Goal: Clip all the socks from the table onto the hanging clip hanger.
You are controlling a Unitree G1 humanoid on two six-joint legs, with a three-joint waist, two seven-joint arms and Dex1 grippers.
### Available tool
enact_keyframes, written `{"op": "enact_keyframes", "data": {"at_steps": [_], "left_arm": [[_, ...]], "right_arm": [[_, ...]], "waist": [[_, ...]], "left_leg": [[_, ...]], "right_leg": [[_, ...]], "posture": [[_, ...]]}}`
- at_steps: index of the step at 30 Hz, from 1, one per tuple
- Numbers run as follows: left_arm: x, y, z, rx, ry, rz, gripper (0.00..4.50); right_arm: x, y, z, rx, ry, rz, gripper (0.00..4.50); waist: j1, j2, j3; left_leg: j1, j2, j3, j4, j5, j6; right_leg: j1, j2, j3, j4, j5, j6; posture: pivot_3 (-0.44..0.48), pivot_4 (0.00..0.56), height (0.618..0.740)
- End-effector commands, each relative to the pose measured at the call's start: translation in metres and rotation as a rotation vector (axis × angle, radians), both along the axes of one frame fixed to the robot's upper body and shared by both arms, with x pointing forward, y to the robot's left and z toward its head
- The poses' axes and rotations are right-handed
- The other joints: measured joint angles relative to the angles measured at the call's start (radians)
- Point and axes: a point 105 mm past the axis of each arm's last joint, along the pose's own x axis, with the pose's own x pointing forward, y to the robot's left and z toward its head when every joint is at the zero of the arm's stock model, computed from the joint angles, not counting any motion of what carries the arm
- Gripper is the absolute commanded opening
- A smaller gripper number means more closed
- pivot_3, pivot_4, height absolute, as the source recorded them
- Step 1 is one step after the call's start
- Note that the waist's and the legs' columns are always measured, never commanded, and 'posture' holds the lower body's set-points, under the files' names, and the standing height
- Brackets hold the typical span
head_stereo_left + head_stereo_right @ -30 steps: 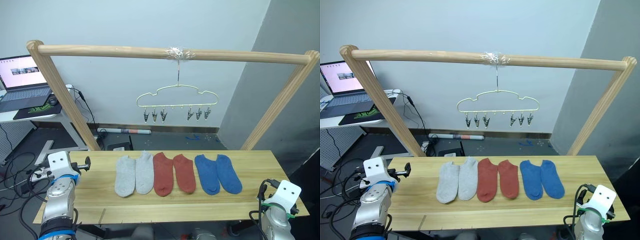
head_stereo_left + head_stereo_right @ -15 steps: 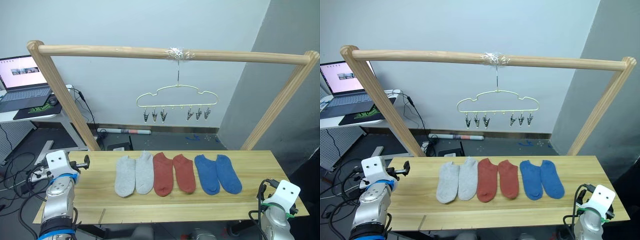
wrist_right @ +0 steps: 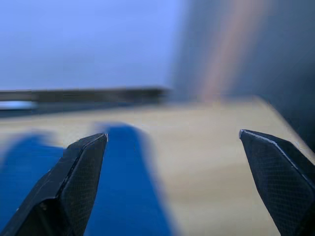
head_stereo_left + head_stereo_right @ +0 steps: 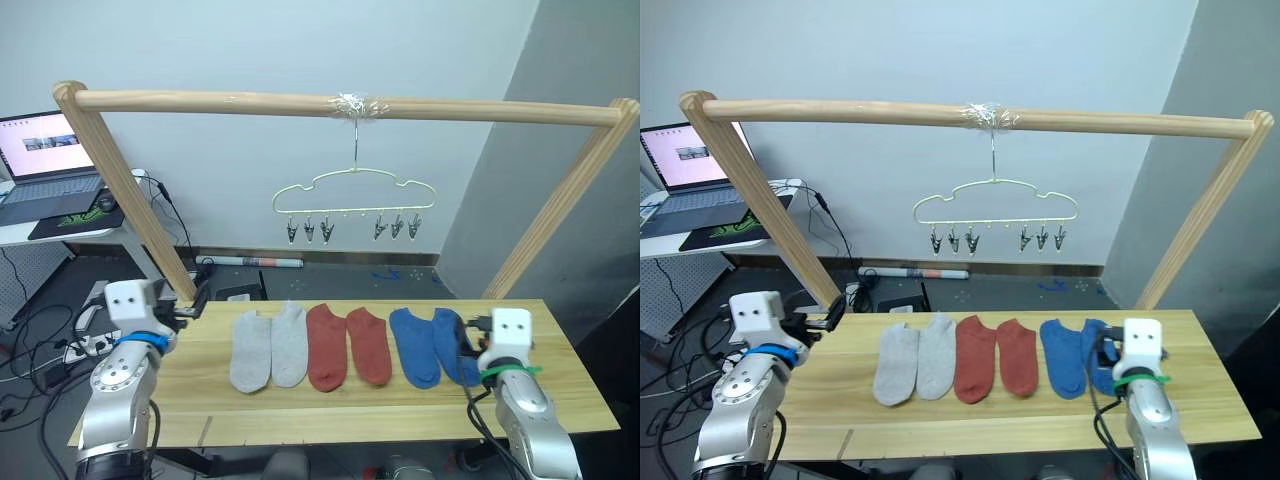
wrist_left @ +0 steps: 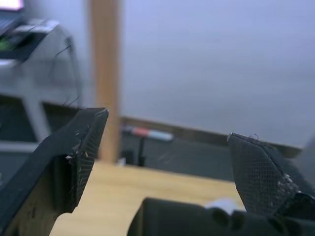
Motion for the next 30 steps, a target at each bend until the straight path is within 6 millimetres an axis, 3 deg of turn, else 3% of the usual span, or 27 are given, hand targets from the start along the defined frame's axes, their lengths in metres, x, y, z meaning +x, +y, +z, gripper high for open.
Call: {"op": "enact_keyframes", "data": {"at_steps": [1, 8, 15, 16, 18, 30], "left_arm": [[0.006, -0.032, 0.018, 0.023, -0.051, -0.108, 3.32], [0.025, -0.086, 0.028, 0.007, -0.089, -0.219, 3.32], [0.036, -0.117, 0.036, -0.068, -0.127, -0.224, 3.32], [0.038, -0.12, 0.036, -0.094, -0.127, -0.211, 2.98], [0.042, -0.126, 0.038, -0.109, -0.132, -0.203, 2.63], [0.075, -0.148, 0.051, -0.059, -0.203, -0.146, 2.63]], "right_arm": [[0.008, 0.035, 0.025, 0.012, -0.045, 0.24, 4.5], [0.019, 0.095, 0.075, 0.005, -0.144, 0.658, 4.5], [0.024, 0.125, 0.112, 0.026, -0.242, 0.84, 4.5], [0.026, 0.128, 0.116, 0.032, -0.249, 0.851, 4.5], [0.028, 0.133, 0.121, 0.037, -0.257, 0.868, 4.5], [0.028, 0.153, 0.136, 0.038, -0.3, 0.949, 4.5]], "waist": [[0.002, 0.0, 0.004], [0.001, -0.001, 0.025], [0.001, -0.001, 0.031], [0.0, -0.001, 0.035], [0.0, -0.002, 0.044], [-0.006, -0.002, 0.067]], "left_leg": [[0.0, 0.0, 0.0, 0.0, 0.0, 0.0], [-0.003, 0.0, -0.002, 0.006, 0.0, 0.0], [-0.004, 0.0, -0.004, 0.005, 0.0, 0.0], [-0.004, 0.0, -0.004, 0.005, 0.0, 0.0], [-0.004, 0.0, -0.004, 0.007, 0.0, 0.0], [-0.005, 0.0, -0.004, 0.007, 0.0, 0.0]], "right_leg": [[0.0, 0.0, 0.0, 0.0, 0.0, 0.0], [0.0, 0.002, 0.0, 0.001, 0.0, 0.001], [0.0, 0.004, 0.0, 0.001, 0.0, 0.002], [0.0, 0.004, 0.0, 0.001, 0.0, 0.002], [0.0, 0.004, 0.0, 0.001, 0.0, 0.003], [0.0, 0.004, 0.0, 0.001, 0.003, 0.007]], "posture": [[0.319, 0.069, 0.74], [0.292, 0.078, 0.74], [0.257, 0.1, 0.74], [0.257, 0.1, 0.74], [0.252, 0.111, 0.74], [0.226, 0.137, 0.74]]}}
